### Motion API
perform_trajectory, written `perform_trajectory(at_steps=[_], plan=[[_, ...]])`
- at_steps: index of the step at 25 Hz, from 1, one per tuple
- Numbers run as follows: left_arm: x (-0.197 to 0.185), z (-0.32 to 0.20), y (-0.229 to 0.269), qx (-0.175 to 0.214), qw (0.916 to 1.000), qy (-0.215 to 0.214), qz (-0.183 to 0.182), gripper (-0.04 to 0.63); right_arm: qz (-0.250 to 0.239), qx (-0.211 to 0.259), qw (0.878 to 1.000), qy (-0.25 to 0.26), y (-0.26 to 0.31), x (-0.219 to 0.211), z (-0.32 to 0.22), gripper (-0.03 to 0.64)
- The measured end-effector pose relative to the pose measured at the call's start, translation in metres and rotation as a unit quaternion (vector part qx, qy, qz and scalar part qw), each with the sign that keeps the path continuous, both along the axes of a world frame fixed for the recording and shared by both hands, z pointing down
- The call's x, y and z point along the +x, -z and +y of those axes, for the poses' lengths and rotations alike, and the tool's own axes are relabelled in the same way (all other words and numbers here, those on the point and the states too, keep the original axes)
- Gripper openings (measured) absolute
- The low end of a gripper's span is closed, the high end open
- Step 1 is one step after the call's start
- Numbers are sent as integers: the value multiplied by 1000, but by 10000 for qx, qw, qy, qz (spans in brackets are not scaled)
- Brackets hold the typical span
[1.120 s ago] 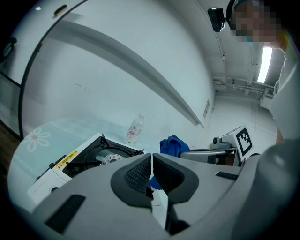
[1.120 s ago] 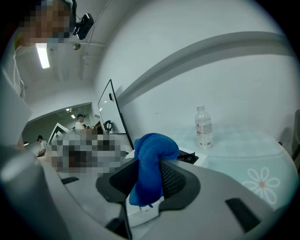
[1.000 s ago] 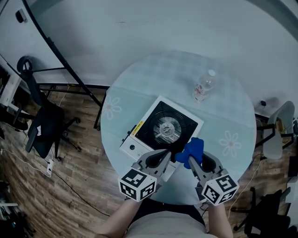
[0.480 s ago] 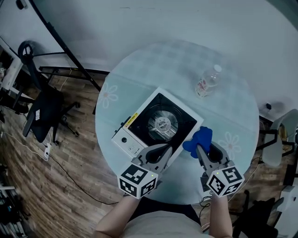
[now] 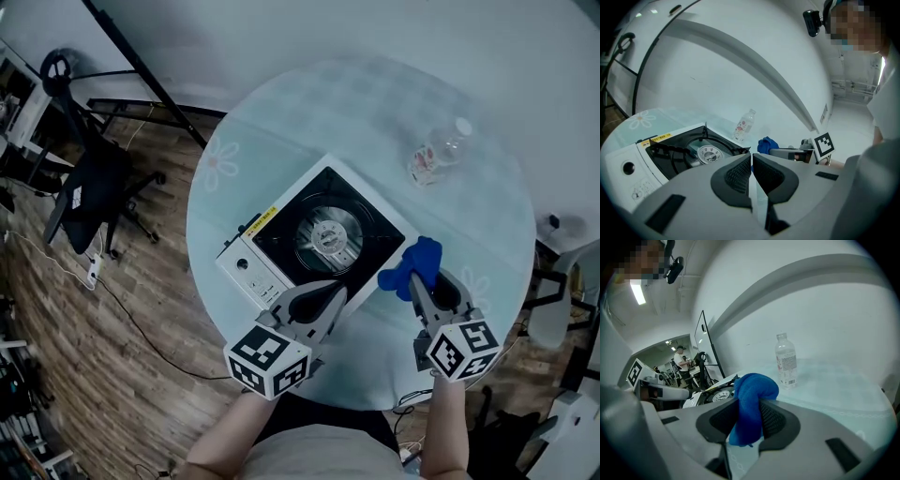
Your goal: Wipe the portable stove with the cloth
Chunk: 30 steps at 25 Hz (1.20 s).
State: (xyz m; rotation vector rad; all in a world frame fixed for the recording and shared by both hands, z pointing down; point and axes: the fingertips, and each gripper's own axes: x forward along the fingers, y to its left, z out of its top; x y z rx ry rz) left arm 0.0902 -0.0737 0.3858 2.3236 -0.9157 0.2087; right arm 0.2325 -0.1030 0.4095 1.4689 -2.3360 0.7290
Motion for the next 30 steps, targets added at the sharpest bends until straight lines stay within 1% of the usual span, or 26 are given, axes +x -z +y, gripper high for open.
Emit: perform_trajectory(at_steps=[8,14,17,25,30], plan=[[-2,-2,-3,-89,9996,262,-12,29,102,-183,9994,275,-25,6,-20,141],[-8,1,-13,-250,9988,409,-51,29,-51,-300,9988,394,-38,7,-26,141],[-9,2,-13,-246,9986,467,-24,29,-51,-362,9983,454,-42,7,-25,141],[-13,8,-17,-300,9975,640,-10,29,-5,-401,9980,479,-43,6,-24,141],[-19,16,-17,-326,9975,630,-20,29,82,-384,9980,487,-41,1,-19,141]])
